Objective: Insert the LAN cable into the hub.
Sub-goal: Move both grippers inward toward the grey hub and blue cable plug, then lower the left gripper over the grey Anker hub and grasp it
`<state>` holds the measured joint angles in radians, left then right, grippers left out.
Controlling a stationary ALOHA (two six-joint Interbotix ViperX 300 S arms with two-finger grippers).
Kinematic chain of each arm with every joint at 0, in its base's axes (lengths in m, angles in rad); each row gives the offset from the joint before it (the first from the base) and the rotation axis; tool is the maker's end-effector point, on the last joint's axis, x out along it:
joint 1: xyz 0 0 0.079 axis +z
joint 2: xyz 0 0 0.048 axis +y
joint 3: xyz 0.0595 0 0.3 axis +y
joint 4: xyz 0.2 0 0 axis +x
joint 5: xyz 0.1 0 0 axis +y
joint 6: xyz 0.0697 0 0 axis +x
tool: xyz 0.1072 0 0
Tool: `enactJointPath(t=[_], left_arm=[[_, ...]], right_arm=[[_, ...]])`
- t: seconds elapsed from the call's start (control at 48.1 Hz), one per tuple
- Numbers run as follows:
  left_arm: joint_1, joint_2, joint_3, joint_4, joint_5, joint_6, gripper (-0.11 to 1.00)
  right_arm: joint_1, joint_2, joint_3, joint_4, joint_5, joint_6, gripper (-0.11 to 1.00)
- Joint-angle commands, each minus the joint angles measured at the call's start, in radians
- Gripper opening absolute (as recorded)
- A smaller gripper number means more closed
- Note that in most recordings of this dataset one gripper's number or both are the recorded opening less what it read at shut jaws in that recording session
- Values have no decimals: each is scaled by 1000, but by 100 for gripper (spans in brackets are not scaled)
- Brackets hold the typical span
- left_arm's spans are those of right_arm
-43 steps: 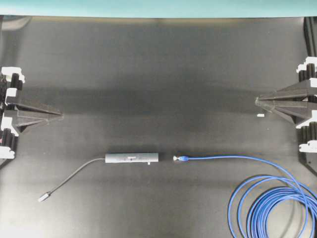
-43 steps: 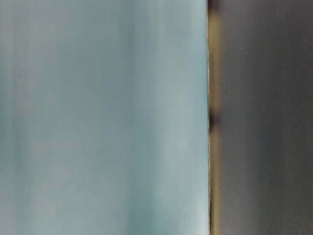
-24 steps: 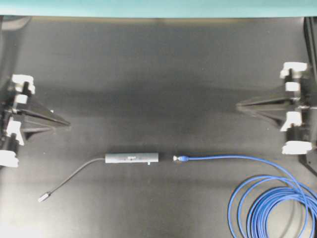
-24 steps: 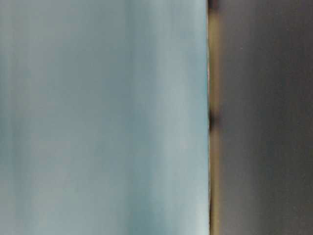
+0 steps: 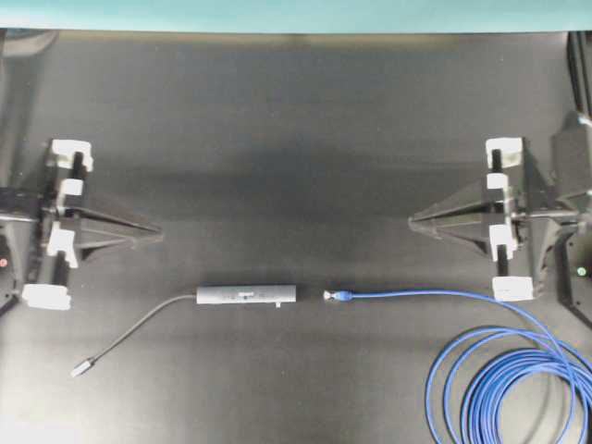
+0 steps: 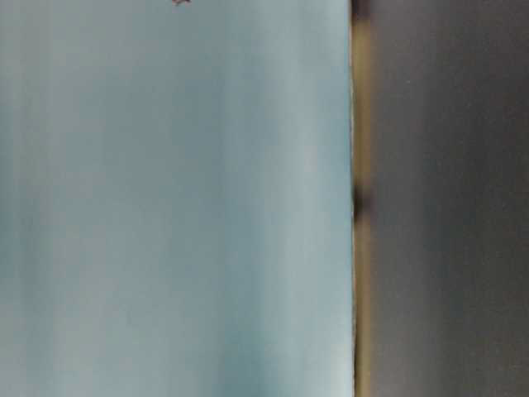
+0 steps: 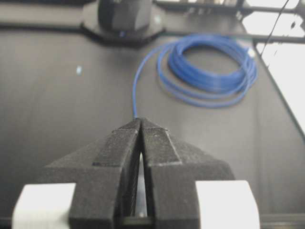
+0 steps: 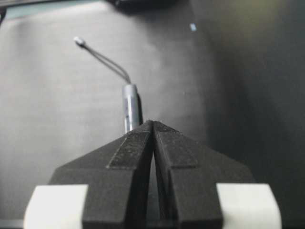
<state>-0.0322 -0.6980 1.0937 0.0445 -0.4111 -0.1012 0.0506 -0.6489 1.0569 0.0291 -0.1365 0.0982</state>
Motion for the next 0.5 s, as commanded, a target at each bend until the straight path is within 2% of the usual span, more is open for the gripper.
enactJointPath(t=[0.0,0.062,0.104,0.291,0.374,0.478], left_arm=[[3,43,-23,3,-9,0,0],[6,78,-26,3,-17,0,2],[9,101,-29,3,-21,0,9],[21,206,-51,3,-38,-11,63],[40,247,-67,2,-60,-11,83],[51,304,-78,3,-87,-11,80]], right_arm=[[3,9,-17,3,-2,9,4],[3,9,-18,2,2,11,10],[3,9,-18,3,9,12,18],[11,46,-26,3,43,14,60],[14,84,-38,3,51,12,78],[14,150,-49,3,46,12,82]])
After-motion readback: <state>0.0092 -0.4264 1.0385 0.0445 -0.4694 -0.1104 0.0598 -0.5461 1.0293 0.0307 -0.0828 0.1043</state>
